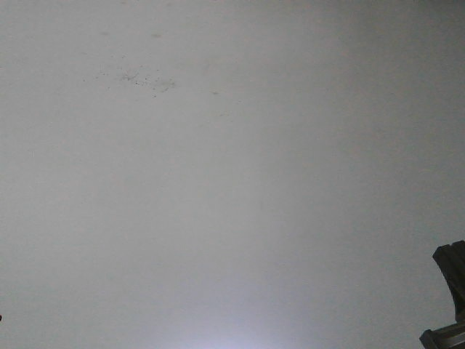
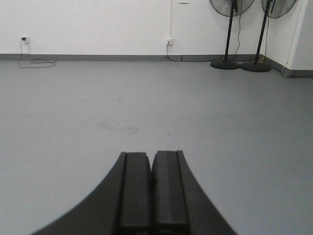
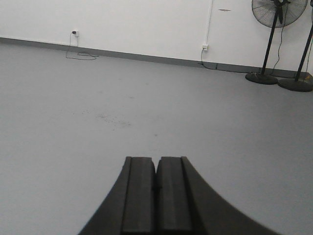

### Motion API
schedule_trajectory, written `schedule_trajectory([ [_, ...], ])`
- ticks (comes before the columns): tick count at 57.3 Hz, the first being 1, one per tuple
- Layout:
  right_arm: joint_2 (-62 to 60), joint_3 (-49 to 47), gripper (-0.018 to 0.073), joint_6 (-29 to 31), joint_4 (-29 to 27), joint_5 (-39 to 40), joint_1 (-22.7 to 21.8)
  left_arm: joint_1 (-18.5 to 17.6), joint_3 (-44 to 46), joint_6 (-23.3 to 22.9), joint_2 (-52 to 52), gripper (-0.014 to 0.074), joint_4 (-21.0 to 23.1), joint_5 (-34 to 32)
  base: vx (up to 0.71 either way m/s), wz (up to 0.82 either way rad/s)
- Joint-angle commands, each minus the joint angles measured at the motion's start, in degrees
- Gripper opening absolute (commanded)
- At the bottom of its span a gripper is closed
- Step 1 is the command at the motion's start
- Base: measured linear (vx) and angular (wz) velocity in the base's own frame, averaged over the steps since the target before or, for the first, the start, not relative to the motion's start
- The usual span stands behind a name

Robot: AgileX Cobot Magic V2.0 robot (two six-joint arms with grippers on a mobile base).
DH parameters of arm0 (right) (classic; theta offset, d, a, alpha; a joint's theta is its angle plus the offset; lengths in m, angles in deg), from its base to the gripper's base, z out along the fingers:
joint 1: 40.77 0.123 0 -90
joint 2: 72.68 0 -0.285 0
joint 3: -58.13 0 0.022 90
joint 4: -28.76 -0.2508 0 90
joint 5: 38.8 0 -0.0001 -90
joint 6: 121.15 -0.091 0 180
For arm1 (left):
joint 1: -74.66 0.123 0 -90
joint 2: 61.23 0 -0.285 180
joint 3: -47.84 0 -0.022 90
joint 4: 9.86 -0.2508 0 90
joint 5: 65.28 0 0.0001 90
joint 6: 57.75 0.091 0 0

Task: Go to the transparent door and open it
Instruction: 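Turn the base away from the white wall toward the glass door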

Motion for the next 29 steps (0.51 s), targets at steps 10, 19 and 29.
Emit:
schedule_trajectory([
  [10, -0.9, 0.8, -0.0001, 0.2, 0.0, 4.6, -0.3, 0.0, -1.4, -0.1, -0.8, 0.0000, 0.2, -4.5, 0.00, 0.00],
  [19, -0.9, 0.8, -0.0001, 0.2, 0.0, 4.6, -0.3, 0.0, -1.4, -0.1, -0.8, 0.0000, 0.2, -4.5, 0.00, 0.00],
  [29, -0.9, 0.8, -0.0001, 0.2, 0.0, 4.6, -0.3, 0.0, -1.4, -0.1, -0.8, 0.0000, 0.2, -4.5, 0.00, 0.02],
])
